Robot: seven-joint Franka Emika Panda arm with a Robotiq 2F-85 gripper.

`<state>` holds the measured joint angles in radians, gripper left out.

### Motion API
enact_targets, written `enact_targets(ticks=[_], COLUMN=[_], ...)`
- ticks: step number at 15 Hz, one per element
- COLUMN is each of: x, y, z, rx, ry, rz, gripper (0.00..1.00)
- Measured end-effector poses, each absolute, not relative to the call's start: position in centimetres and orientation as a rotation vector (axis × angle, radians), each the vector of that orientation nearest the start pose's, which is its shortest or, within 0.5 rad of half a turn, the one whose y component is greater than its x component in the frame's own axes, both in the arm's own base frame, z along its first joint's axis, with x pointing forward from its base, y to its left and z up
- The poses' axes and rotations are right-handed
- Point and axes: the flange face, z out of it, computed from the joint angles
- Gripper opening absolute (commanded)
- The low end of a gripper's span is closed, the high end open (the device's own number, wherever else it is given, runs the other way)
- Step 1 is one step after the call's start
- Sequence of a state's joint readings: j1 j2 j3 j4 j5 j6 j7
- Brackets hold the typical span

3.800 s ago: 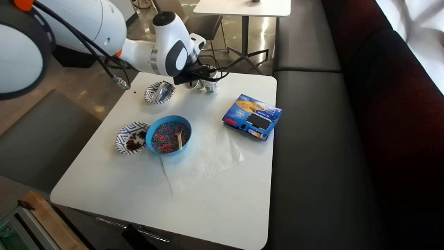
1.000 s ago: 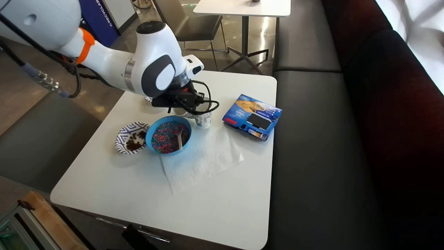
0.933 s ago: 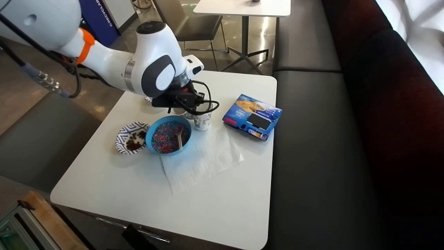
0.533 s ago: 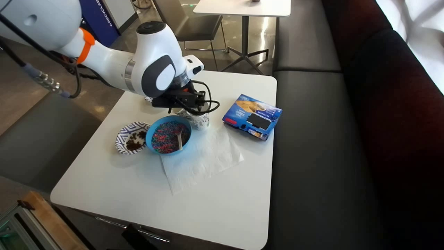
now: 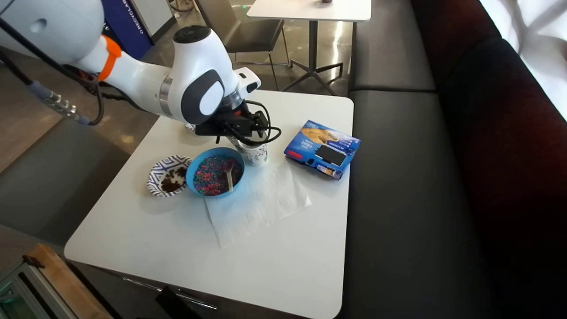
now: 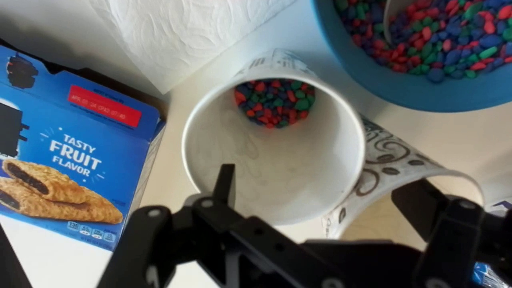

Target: Move the blue bowl and the paper cups to the front

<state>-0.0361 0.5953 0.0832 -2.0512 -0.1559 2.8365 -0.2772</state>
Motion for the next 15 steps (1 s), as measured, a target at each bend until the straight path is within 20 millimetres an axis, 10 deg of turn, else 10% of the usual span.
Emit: enact_targets(ticks=[15], x=[59.6], y=[5.6], z=[22.5], rx=[-3.081], ry=[-0.640], rz=[-0.317], gripper=[1.00])
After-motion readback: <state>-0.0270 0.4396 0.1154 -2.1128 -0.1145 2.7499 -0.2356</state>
